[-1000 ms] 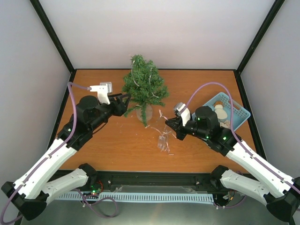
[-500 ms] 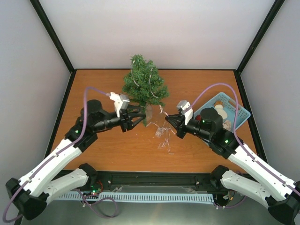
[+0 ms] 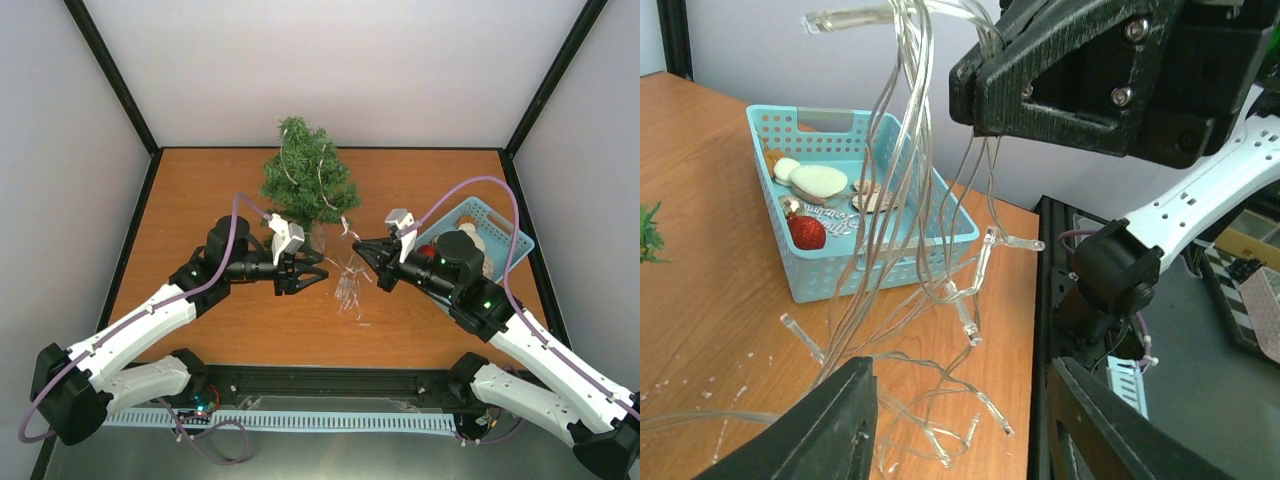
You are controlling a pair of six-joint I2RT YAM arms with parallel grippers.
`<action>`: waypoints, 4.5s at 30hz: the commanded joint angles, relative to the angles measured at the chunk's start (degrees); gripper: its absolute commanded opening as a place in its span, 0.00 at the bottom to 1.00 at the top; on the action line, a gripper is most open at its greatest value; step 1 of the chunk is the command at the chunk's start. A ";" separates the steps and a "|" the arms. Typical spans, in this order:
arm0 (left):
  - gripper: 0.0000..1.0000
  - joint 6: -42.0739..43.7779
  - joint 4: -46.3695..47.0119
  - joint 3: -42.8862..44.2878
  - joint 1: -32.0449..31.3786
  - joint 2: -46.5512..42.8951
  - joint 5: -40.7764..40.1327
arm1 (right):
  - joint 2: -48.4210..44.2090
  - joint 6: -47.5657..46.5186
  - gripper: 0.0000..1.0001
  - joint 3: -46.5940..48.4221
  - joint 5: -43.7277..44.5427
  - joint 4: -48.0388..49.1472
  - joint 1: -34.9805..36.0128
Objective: Decorate the small christmas tree
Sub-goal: Wrap the decoration item around the Christmas tree.
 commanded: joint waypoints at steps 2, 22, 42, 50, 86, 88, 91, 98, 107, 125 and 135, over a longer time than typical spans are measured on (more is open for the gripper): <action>0.44 5.43 3.03 1.30 -0.80 1.55 -1.26 | -0.93 1.38 0.03 -0.33 -0.66 2.91 0.49; 0.51 13.52 0.51 1.80 -1.20 -1.86 -2.14 | -0.99 0.42 0.03 -0.16 -5.71 1.74 0.50; 0.11 21.33 -3.27 3.93 -1.31 -1.74 2.95 | -2.16 1.30 0.03 -0.47 -9.69 3.44 0.50; 0.01 23.26 -4.33 3.64 -1.31 -2.79 3.95 | -2.61 2.69 0.03 -1.82 -9.21 5.29 0.49; 0.01 32.12 -6.65 2.04 -1.29 -4.77 1.66 | 14.21 -5.97 0.42 9.97 -14.52 -12.06 0.50; 0.01 32.14 -6.35 1.84 -1.33 -4.69 1.61 | 14.95 -6.93 0.42 10.16 -15.00 -12.48 0.49; 0.01 32.16 -6.22 1.64 -1.33 -4.62 1.62 | 15.88 -7.72 0.42 10.13 -18.11 -12.02 0.49; 0.01 31.98 -5.85 1.01 -1.31 -4.86 1.34 | 18.31 -9.04 0.43 10.81 -21.59 -11.88 0.49; 0.01 34.34 -9.02 1.43 -1.33 -4.55 2.39 | 18.75 -11.52 0.43 14.19 -22.49 -16.83 0.49; 0.01 34.79 -7.29 0.08 -1.29 -5.19 1.29 | 23.29 -11.75 0.40 14.03 -20.42 -22.05 1.02; 0.01 35.15 -7.64 0.19 -1.33 -5.26 0.68 | 20.75 -11.32 0.28 12.35 -21.24 -21.81 1.11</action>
